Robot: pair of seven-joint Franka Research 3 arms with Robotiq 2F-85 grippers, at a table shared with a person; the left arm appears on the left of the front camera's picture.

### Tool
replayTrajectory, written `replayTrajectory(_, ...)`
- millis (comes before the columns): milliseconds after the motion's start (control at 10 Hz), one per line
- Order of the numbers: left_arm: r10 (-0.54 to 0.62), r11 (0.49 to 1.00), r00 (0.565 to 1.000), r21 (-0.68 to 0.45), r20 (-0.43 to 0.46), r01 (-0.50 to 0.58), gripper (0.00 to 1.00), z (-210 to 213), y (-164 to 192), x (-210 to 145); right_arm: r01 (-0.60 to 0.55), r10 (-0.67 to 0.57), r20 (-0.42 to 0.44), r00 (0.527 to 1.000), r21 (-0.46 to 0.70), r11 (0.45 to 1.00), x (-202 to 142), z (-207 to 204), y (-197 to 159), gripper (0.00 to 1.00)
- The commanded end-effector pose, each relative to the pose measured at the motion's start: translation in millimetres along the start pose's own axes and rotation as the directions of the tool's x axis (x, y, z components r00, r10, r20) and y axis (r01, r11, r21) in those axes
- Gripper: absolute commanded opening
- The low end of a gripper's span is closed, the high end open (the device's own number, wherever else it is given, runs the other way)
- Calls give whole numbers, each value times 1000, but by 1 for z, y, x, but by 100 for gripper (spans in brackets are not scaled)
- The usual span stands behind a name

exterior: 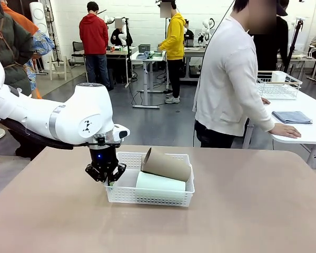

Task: Clean and organize the cups into the basket.
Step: Move the Organizing basket back to the left side of the table.

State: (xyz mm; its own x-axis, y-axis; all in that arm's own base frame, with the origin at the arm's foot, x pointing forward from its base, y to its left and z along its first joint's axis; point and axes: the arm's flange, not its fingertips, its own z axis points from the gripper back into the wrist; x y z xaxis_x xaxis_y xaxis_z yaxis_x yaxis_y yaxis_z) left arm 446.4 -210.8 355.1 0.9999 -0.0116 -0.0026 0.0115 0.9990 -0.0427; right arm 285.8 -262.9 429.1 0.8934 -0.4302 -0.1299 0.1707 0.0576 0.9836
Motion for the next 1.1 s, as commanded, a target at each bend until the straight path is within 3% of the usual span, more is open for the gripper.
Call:
replayTrajectory(0,-40,999,999,-19,16,40,5,22,63,5,17,-17,3,1000,-4,1000,0,0,0,100)
replayTrajectory(300,22,996,1000,85,21,-24,5,40,146,6,17,-17,3,1000,-4,1000,0,0,0,100)
replayTrajectory(600,48,994,999,98,-1,-47,5,48,234,2,17,-17,3,1000,-4,1000,0,0,0,100)
replayTrajectory(800,116,988,993,99,4,-116,5,46,277,5,17,-17,3,1000,-4,1000,0,0,0,100)
replayTrajectory(1000,115,985,993,123,33,-118,5,50,306,8,17,-17,3,1000,-4,1000,0,0,0,100)
